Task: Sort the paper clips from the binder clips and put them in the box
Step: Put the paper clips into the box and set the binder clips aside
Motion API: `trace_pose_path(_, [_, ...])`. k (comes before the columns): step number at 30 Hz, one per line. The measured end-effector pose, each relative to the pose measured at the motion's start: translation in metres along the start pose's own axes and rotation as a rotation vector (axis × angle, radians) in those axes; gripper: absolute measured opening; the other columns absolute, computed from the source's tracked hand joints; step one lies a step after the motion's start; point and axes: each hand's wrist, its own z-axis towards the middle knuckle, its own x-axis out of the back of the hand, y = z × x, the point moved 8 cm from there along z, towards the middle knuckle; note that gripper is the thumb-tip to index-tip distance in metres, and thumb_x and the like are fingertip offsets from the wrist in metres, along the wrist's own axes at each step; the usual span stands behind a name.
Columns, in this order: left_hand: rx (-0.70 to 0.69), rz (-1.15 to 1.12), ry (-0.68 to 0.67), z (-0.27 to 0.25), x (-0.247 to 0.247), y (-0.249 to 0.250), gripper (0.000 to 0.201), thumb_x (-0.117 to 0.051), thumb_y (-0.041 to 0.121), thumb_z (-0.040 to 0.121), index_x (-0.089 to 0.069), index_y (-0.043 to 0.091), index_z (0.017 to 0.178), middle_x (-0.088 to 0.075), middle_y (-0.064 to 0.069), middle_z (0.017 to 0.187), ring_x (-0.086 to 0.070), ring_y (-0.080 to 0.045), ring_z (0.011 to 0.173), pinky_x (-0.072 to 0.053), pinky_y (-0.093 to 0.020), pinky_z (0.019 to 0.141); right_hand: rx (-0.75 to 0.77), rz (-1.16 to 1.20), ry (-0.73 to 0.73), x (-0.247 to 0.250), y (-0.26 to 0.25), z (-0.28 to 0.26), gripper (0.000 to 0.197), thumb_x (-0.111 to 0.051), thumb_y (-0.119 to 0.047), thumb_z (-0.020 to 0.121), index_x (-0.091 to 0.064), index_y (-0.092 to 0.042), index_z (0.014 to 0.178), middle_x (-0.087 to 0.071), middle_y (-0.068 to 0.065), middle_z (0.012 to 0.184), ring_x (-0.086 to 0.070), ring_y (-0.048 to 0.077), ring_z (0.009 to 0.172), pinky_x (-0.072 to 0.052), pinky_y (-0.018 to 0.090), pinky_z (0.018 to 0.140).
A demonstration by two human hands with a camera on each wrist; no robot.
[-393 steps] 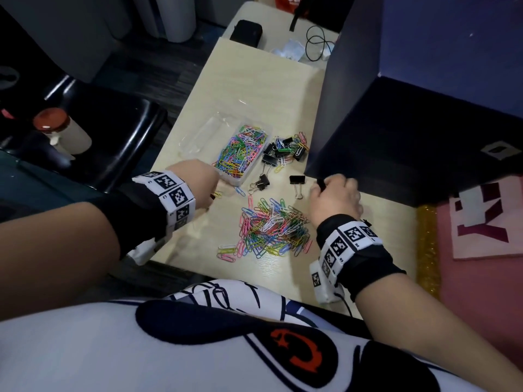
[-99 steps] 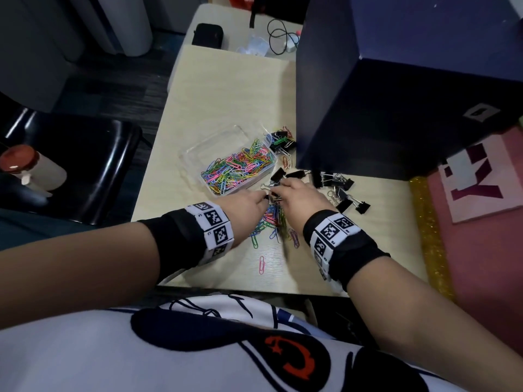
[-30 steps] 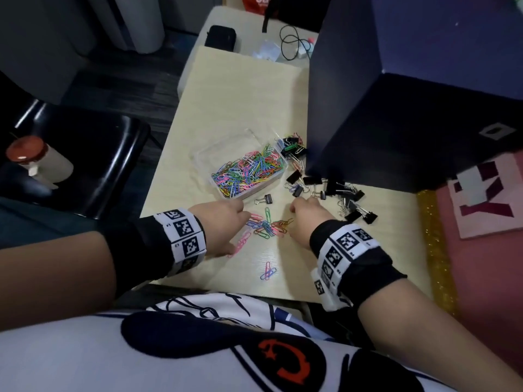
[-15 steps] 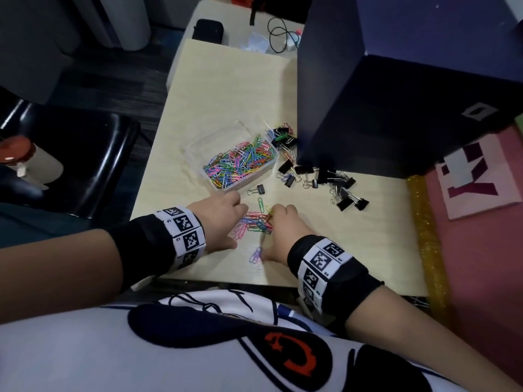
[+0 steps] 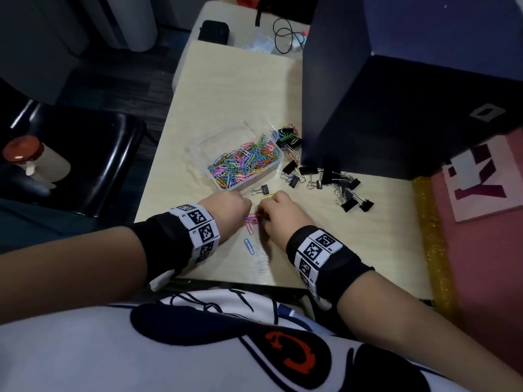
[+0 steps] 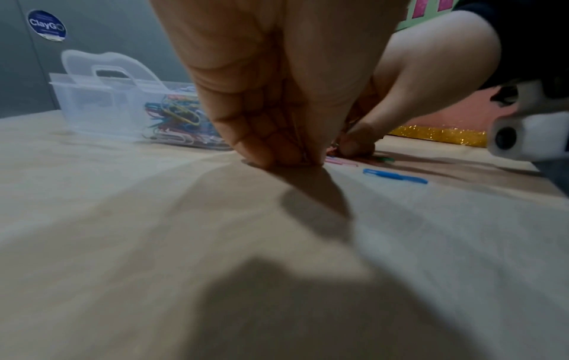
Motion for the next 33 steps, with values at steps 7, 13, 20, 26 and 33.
trace_pose_path(7, [-0.024, -0.067, 0.060, 0.000, 0.010, 0.004, 0.020, -0.048, 0.024, 0.095, -0.060, 0.013, 0.107, -0.061, -0.009, 0.110, -0.058, -0.029, 0.104, -0.047, -0.036, 0.084, -0.109, 0.002, 0.072, 0.025, 0.021, 0.010, 0.021, -0.054, -0.011, 0.089, -0.069, -0.016, 0.103, -0.056, 0.009, 0.113, -0.058, 0.027, 0.103, -0.045, 0.029, 0.091])
trace_pose_path(13, [-0.004, -0.227, 0.282, -0.009, 0.054, -0.016, 0.020, -0.058, 0.031, 0.092, -0.064, 0.018, 0.106, -0.066, -0.002, 0.106, -0.059, -0.023, 0.104, -0.043, -0.030, 0.085, -0.119, 0.169, 0.235, 0.065, 0.017, 0.024, 0.010, -0.064, -0.018, 0.086, -0.072, -0.020, 0.091, -0.070, 0.001, 0.099, -0.065, 0.019, 0.092, -0.050, 0.026, 0.087])
trace_pose_path(20, [0.110, -0.322, 0.425, -0.014, 0.091, -0.057, 0.034, -0.061, 0.039, 0.089, -0.065, 0.018, 0.116, -0.068, -0.006, 0.109, -0.062, -0.025, 0.103, -0.045, -0.032, 0.088, -0.050, 0.372, 0.351, 0.094, -0.017, 0.043, 0.029, -0.059, -0.024, 0.091, -0.064, -0.021, 0.119, -0.064, 0.002, 0.118, -0.063, 0.018, 0.103, -0.046, 0.032, 0.099])
trace_pose_path(26, [0.026, -0.228, 0.409, -0.028, 0.078, -0.040, 0.028, -0.052, 0.038, 0.092, -0.060, 0.021, 0.112, -0.059, -0.003, 0.111, -0.060, -0.027, 0.100, -0.046, -0.033, 0.081, -0.196, 0.137, 0.197, 0.077, 0.007, 0.028, 0.033, -0.050, -0.012, 0.090, -0.054, -0.015, 0.122, -0.052, 0.009, 0.126, -0.055, 0.026, 0.111, -0.041, 0.029, 0.095])
trace_pose_path(33, [-0.050, 0.101, -0.059, -0.021, -0.001, -0.018, 0.032, -0.053, 0.033, 0.092, -0.052, 0.014, 0.119, -0.052, -0.007, 0.118, -0.058, -0.030, 0.105, -0.048, -0.035, 0.077, -0.344, -0.020, -0.097, 0.016, 0.024, 0.003, 0.039, -0.043, -0.005, 0.091, -0.042, -0.005, 0.130, -0.039, 0.015, 0.133, -0.052, 0.032, 0.118, -0.042, 0.038, 0.099])
